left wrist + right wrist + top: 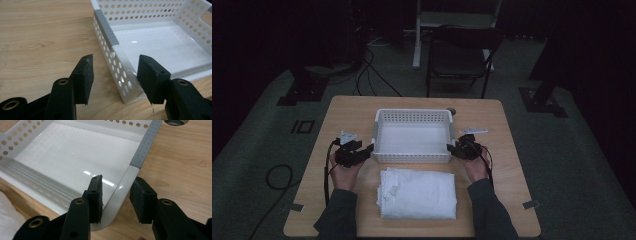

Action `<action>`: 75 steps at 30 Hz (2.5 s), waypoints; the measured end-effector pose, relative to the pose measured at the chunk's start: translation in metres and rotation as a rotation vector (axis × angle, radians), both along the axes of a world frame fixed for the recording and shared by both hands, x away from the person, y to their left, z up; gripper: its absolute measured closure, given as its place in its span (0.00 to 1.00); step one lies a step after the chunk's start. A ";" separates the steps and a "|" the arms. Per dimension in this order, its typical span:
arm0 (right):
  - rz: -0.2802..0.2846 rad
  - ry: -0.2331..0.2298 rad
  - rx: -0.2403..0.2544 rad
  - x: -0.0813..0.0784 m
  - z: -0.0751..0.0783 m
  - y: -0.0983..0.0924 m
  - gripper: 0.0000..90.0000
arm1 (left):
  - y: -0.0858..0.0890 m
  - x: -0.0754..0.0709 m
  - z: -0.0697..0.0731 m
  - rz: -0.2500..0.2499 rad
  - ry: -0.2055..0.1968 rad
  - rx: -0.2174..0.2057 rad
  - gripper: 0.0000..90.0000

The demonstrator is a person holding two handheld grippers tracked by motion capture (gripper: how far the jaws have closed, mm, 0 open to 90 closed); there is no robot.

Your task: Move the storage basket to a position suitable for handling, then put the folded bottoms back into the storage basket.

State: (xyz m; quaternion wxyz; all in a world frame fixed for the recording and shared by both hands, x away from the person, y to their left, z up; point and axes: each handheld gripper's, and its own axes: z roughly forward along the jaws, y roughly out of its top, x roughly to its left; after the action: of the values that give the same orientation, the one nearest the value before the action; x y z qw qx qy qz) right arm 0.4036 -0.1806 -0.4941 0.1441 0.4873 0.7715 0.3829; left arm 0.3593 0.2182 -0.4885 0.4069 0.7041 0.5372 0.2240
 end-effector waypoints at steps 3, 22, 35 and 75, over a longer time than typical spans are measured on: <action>0.000 -0.001 0.005 -0.001 0.000 -0.003 0.70 | -0.004 0.002 -0.002 -0.006 0.005 0.000 0.54; -0.006 -0.004 0.007 -0.008 -0.002 -0.013 0.70 | -0.022 0.003 -0.006 -0.075 0.030 0.020 0.72; -0.011 0.007 0.017 -0.010 -0.005 -0.018 0.71 | -0.032 -0.005 -0.003 -0.080 0.030 0.049 0.73; -0.037 -0.069 0.040 -0.063 0.012 -0.049 0.38 | -0.019 -0.057 0.011 -0.077 -0.007 -0.022 0.46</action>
State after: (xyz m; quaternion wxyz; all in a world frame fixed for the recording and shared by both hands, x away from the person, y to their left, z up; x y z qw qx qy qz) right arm 0.3408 -0.2297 -0.4821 0.1681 0.4908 0.7490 0.4120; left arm 0.3022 0.1988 -0.4772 0.4246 0.7190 0.5107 0.2047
